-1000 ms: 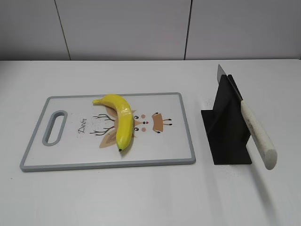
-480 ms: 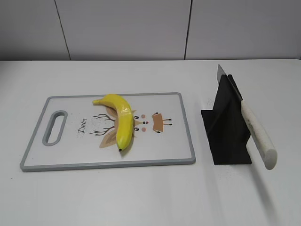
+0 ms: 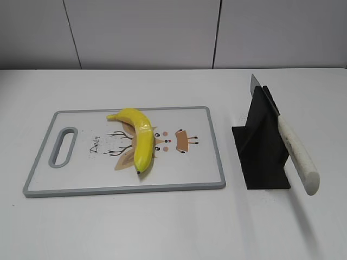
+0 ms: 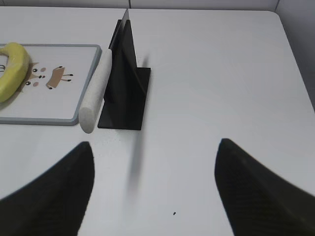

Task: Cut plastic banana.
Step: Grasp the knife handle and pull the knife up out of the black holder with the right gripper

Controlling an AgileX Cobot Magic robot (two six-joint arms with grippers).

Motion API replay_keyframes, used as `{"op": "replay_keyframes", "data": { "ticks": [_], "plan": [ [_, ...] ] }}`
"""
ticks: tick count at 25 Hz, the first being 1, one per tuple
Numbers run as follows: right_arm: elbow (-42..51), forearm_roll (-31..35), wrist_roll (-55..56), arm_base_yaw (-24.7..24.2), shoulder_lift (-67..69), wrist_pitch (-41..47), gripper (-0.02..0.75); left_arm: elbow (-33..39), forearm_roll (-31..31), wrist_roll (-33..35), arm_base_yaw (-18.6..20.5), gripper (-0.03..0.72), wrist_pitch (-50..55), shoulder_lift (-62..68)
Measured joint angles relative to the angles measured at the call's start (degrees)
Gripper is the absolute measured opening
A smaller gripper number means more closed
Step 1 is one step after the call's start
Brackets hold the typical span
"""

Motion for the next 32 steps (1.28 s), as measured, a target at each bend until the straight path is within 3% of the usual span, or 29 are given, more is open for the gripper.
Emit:
{"op": "replay_keyframes", "data": {
  "ticks": [10,20,23,28,32],
  "plan": [
    [-8.89,-0.11,0.55,0.0,21.63,1.26,0.585,0.0,0.0,-0.05,0.0,0.589,0.0,0.0],
    [-15.19,1.21,0.55,0.36,41.08,9.22,0.585,0.0,0.0,-0.15,0.0,0.589,0.0,0.0],
    [-15.78,1.21,2.03,3.82,44.38,8.54,0.585,0.0,0.0,-0.15,0.0,0.589,0.0,0.0],
    [-18.35,-2.97,6.16,15.75,51.38,7.74,0.585,0.0,0.0,-0.15,0.0,0.589,0.0,0.0],
    [-22.52,-2.67,7.9,18.19,58.18,8.23,0.585,0.0,0.0,-0.15,0.0,0.589,0.0,0.0]
  ]
}}
